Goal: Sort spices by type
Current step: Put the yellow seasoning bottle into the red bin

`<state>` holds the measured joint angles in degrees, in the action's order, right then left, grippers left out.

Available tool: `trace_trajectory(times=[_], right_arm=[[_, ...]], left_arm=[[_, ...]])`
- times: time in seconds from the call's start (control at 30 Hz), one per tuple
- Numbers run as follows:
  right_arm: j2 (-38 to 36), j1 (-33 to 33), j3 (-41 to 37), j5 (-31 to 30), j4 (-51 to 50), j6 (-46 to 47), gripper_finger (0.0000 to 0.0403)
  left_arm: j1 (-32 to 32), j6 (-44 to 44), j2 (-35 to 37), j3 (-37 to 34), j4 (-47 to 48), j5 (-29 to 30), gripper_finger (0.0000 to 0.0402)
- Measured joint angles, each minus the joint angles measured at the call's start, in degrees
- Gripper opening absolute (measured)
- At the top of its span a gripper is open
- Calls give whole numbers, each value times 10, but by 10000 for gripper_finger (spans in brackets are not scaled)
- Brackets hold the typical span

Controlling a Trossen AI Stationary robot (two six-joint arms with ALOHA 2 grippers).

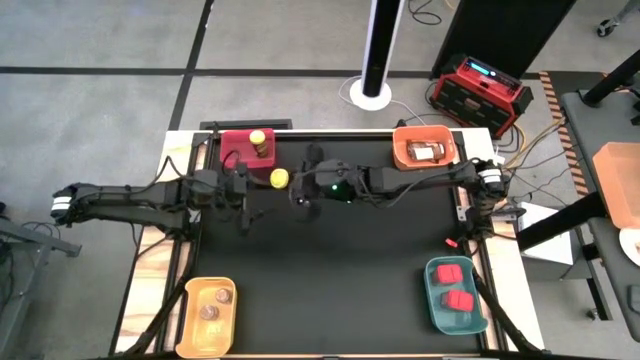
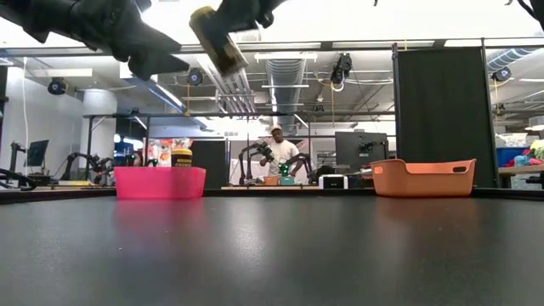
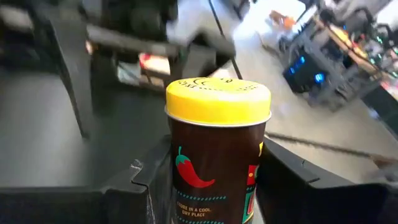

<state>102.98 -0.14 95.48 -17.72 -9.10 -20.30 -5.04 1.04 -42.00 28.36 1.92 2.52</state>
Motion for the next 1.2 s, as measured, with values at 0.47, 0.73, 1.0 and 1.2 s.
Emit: trace_trajectory(times=[0.47,0.73,1.0,1.2], right_arm=[[3,40,-4,-199,-133,-24,178],[3,61,-4,-272,-129,-106,178],[3,64,-4,-275,-129,-134,178],[3,64,-5,-275,-129,-133,178]], left_arm=[[0,-8,-14,0,-97,60,296],[0,0,-87,0,-179,48,296],[0,1,-138,19,-244,44,300],[-1,-5,-178,66,-204,71,320]])
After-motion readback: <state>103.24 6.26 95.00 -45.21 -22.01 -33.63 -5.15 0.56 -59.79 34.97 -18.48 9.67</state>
